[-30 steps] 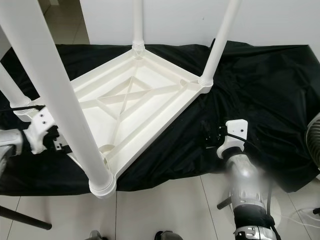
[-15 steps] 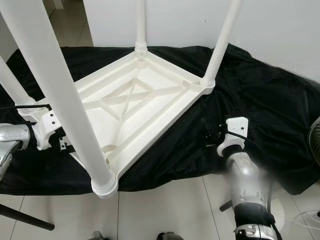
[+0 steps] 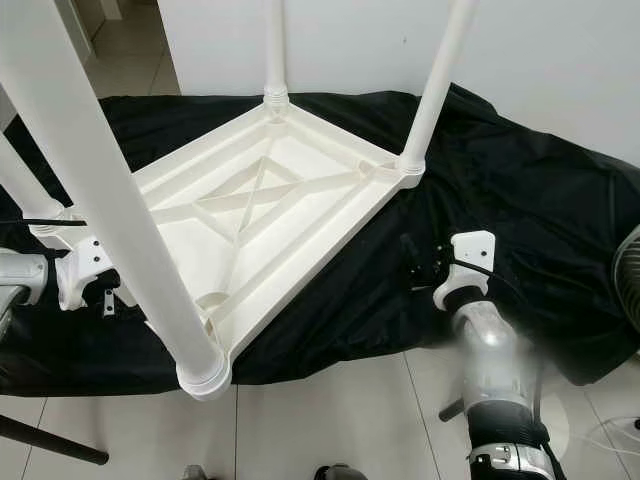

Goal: Building children table

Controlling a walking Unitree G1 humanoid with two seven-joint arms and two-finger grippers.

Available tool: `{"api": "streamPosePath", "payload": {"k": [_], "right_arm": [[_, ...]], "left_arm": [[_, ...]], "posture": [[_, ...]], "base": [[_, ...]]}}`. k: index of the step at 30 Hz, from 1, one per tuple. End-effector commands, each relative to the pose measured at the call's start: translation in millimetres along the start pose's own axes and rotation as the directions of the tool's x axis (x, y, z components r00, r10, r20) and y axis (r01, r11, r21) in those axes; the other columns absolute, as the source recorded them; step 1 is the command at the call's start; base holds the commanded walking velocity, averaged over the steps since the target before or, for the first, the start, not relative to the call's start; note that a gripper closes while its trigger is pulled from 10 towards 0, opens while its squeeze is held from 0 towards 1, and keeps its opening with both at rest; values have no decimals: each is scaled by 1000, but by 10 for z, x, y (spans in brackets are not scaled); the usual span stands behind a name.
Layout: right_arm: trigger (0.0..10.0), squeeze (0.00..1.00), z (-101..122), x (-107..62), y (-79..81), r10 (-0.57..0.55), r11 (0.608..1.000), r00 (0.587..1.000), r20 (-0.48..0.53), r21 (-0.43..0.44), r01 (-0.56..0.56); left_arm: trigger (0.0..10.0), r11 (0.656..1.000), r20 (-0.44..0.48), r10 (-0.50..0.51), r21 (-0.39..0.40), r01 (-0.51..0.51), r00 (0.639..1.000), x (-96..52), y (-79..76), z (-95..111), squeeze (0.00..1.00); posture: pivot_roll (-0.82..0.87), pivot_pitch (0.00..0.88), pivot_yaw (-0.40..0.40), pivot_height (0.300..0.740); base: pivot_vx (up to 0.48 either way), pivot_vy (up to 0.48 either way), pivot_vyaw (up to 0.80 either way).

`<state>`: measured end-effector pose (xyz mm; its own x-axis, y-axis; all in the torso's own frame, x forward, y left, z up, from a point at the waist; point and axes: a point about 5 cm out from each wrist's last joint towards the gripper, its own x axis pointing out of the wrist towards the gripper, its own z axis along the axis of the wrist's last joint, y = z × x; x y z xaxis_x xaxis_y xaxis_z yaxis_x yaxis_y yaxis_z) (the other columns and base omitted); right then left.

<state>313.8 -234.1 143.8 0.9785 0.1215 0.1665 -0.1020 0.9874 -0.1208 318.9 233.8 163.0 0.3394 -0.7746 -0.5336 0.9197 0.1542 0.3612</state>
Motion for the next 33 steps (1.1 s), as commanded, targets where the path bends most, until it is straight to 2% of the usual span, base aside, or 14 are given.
{"api": "streamPosePath", "payload": {"k": [1, 6, 10, 20, 26, 27, 28, 30, 33], "right_arm": [[10000, 0, -29, 12, 33, 15, 1000, 1000, -13, 4, -15], [10000, 0, -18, 30, 60, 25, 1000, 1000, -10, -1, -25], [10000, 0, 0, 38, 54, 23, 1000, 1000, -5, -4, -23], [10000, 0, -3, 27, 51, 9, 1000, 1000, -3, -4, -9], [10000, 0, -1, 36, 65, 9, 1000, 1000, -1, -1, -9], [10000, 0, -1, 37, 68, 8, 1000, 1000, 0, -1, -8], [10000, 0, -1, 37, 68, 8, 1000, 1000, 0, -1, -8], [10000, 0, 2, 40, 72, 7, 1000, 1000, 1, -2, -7], [10000, 0, -1, 39, 66, 5, 1000, 1000, -1, -4, -5]], "left_arm": [[10000, 998, -50, -61, -21, 60, 997, 10, -71, -111, 0], [10000, 999, -89, -16, 38, 19, 996, 195, 23, -56, 0], [10000, 999, -145, 9, 47, -2, 989, 290, 71, -57, 0], [10000, 999, -223, 19, 35, -11, 975, 367, 154, -75, 0], [10000, 1000, -208, -2, 5, 4, 978, 412, 160, -55, 0], [9373, 1000, -198, -11, -4, 11, 980, 423, 156, -48, 0], [9373, 1000, -198, -11, -4, 11, 980, 423, 156, -48, 0], [0, 1000, -193, -25, -5, 25, 981, 437, 156, -41, 0], [0, 1000, -193, -30, -4, 30, 981, 450, 160, -36, 0]], "posture": [[-45, 75, -3, 740], [-56, 77, -1, 740], [-69, 83, 8, 740], [-68, 96, 17, 740], [-69, 98, 23, 740], [-70, 98, 24, 740], [-70, 98, 24, 740], [-72, 99, 25, 740], [-72, 100, 25, 740]], "base": [[0, 0, 0], [0, 0, 0], [0, 0, 0], [0, 0, 0], [0, 0, 0], [0, 0, 0], [0, 0, 0], [0, 0, 0], [0, 0, 0]]}}
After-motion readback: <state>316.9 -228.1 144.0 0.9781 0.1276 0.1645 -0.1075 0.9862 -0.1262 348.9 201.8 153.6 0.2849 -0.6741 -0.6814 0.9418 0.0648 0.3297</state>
